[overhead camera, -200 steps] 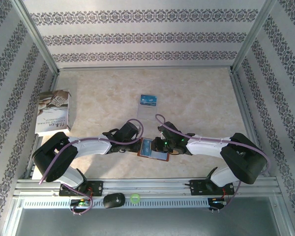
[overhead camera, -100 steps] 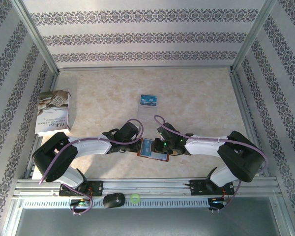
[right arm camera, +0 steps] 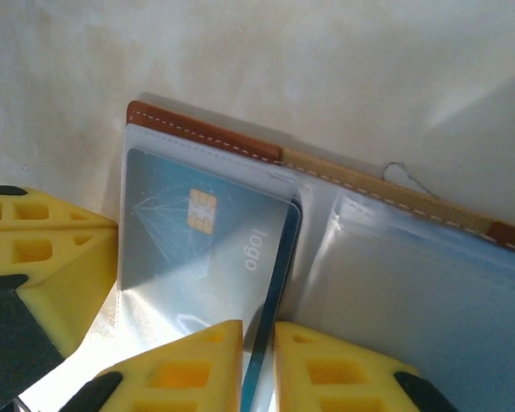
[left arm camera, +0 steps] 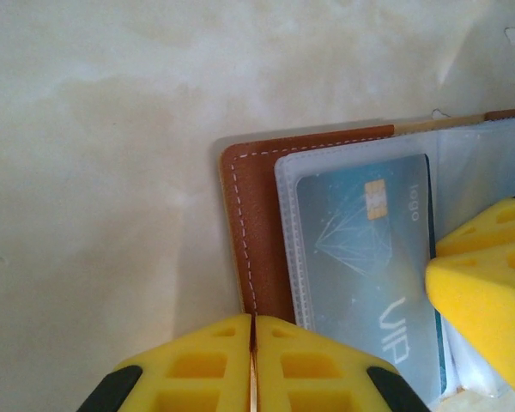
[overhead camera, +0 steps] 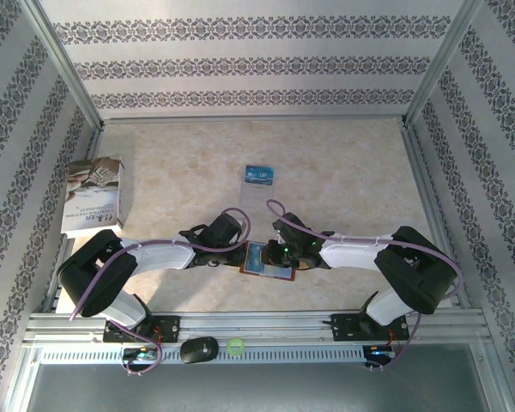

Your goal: Take the credit cards out of the card holder

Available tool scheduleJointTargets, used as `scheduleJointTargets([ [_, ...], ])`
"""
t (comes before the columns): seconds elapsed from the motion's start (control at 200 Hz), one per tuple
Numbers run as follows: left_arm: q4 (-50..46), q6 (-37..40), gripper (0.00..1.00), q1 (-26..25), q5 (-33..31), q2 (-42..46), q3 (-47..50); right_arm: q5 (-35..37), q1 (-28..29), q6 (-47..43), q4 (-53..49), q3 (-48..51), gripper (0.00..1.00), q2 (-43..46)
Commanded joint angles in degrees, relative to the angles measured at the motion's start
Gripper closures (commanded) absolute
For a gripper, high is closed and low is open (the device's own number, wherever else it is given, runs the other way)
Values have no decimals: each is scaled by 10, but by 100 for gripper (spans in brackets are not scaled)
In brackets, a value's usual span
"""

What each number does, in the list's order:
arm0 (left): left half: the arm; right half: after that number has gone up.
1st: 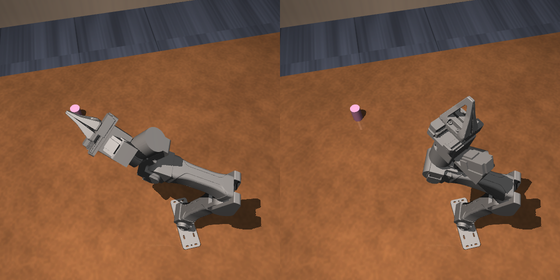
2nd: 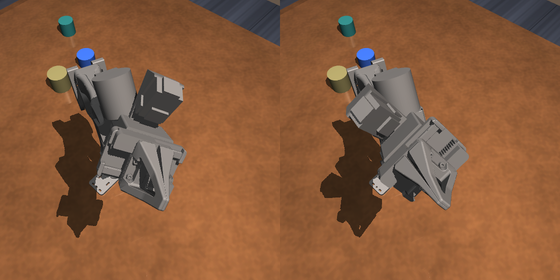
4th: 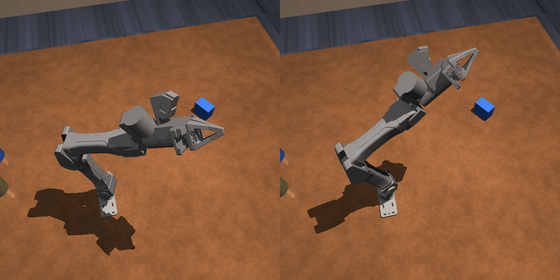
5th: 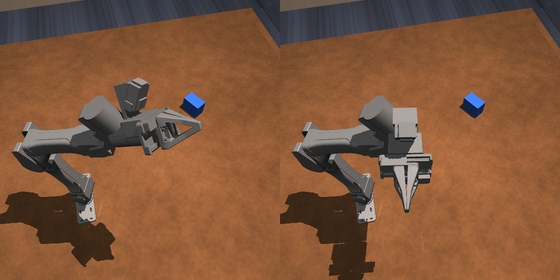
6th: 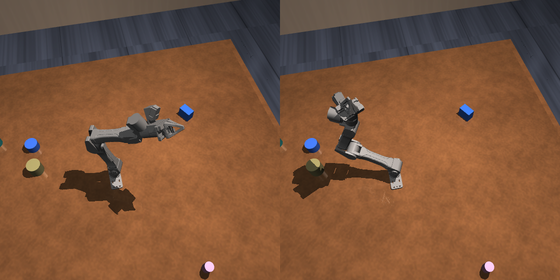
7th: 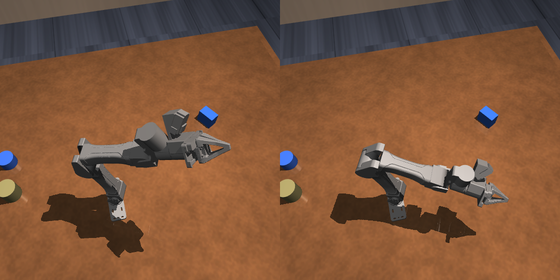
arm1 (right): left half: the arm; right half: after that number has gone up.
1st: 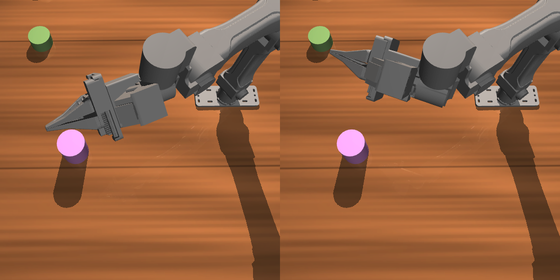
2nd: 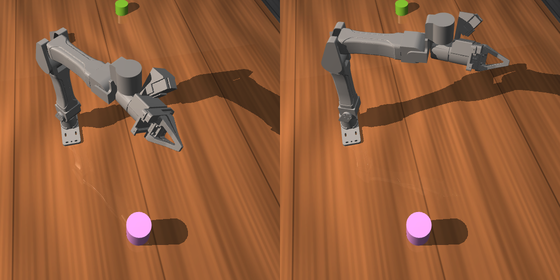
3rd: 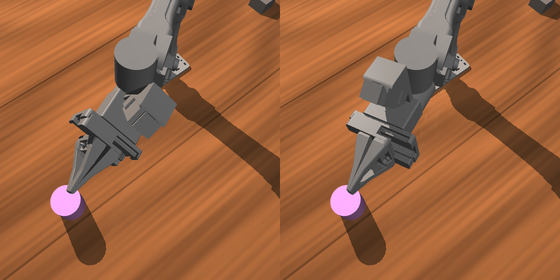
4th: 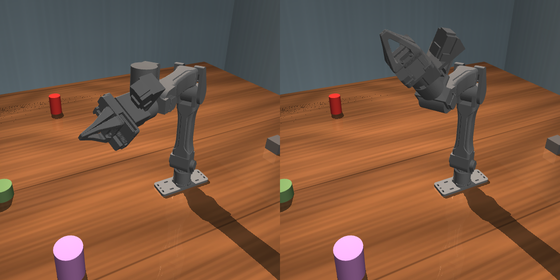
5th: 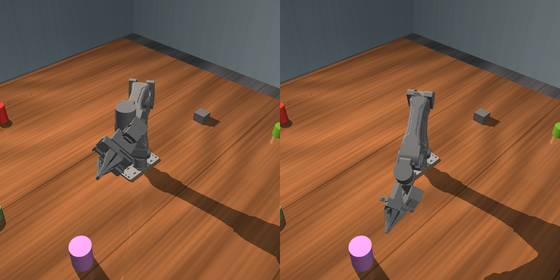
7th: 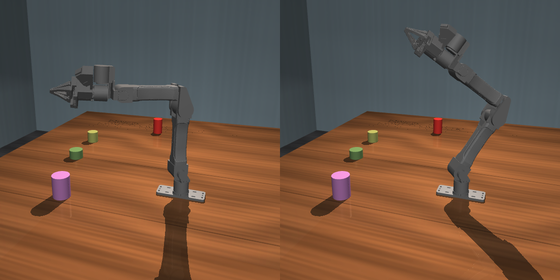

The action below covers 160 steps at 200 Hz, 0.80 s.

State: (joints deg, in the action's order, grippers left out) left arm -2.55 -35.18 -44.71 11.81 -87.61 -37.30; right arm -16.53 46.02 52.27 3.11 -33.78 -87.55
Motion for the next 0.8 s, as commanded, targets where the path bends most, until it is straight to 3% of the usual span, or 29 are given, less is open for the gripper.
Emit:
scheduleJointTargets([
  [0.0,4,-5,89,3,25,-6,4,4,12,6,16,-2,86,-19],
  [0.205,3,-8,88,14,19,11,15,49,12,5,-19,3,100,8],
  [0.505,15,-10,85,37,28,24,33,156,21,4,-123,-2,100,52],
  [0.65,13,-5,77,39,24,60,34,167,26,-16,-128,-6,100,77],
  [0.719,11,0,72,39,23,82,30,168,29,-31,-129,-9,89,91],
  [0.794,11,8,70,37,28,93,20,168,31,-45,-122,-8,84,111],
])
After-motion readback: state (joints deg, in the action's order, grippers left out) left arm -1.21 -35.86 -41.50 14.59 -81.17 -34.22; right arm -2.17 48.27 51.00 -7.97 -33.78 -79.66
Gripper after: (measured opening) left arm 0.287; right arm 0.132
